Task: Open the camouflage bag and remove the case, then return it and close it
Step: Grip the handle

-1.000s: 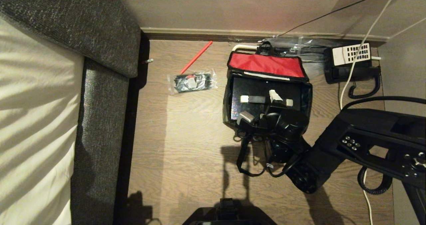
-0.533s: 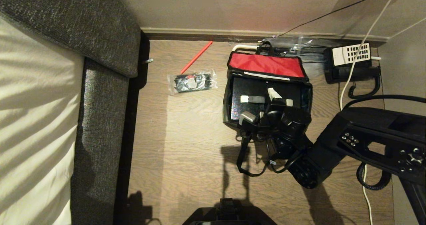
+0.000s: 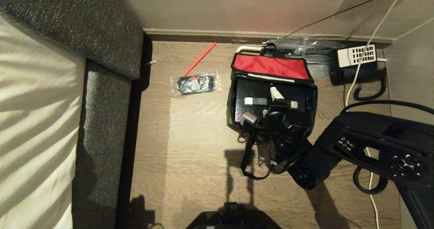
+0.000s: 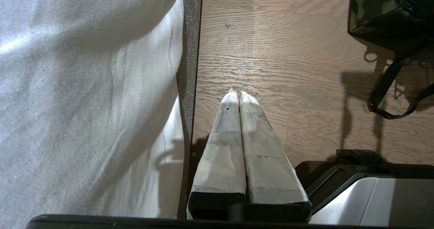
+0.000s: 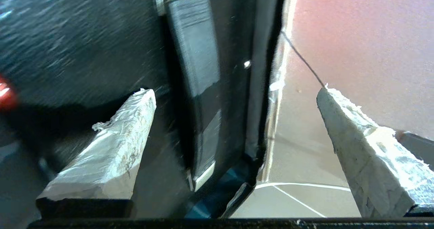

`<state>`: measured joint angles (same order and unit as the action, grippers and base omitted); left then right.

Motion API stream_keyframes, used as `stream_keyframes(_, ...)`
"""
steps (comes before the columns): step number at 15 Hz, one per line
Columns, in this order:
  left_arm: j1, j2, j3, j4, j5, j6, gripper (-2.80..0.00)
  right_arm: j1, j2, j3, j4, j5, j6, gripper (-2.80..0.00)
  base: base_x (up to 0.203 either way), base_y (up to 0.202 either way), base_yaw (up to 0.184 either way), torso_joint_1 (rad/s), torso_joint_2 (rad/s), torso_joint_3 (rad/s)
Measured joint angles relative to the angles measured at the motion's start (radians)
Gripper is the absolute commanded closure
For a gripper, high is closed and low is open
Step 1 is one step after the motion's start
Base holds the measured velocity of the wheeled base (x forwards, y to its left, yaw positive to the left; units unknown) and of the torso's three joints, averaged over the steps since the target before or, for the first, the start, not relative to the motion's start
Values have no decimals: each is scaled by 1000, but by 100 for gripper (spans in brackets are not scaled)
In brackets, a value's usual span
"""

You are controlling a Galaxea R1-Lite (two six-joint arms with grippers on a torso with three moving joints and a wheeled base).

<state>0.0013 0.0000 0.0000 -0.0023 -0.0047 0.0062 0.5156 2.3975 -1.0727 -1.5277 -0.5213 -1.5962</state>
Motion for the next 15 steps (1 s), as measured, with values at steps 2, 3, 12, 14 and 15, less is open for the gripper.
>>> stream_keyframes(2,0,0,0,0,0,0,0,-6,16,-24,0,0,-9,-280,0,0,0,0,0,0)
stream_keyframes(3,0,0,0,0,0,0,0,-9,24,-29,0,2,-11,-280,0,0,0,0,0,0)
stream_keyframes(12,0,0,0,1,0,0,0,-64,13,-51,8,12,-109,-280,0,0,0,0,0,0)
stream_keyframes(14,0,0,0,0,0,0,0,-70,12,-55,7,11,-115,-280,0,0,0,0,0,0)
stream_keyframes(15,0,0,0,1,0,0,0,-71,15,-55,6,11,-112,-280,0,0,0,0,0,0)
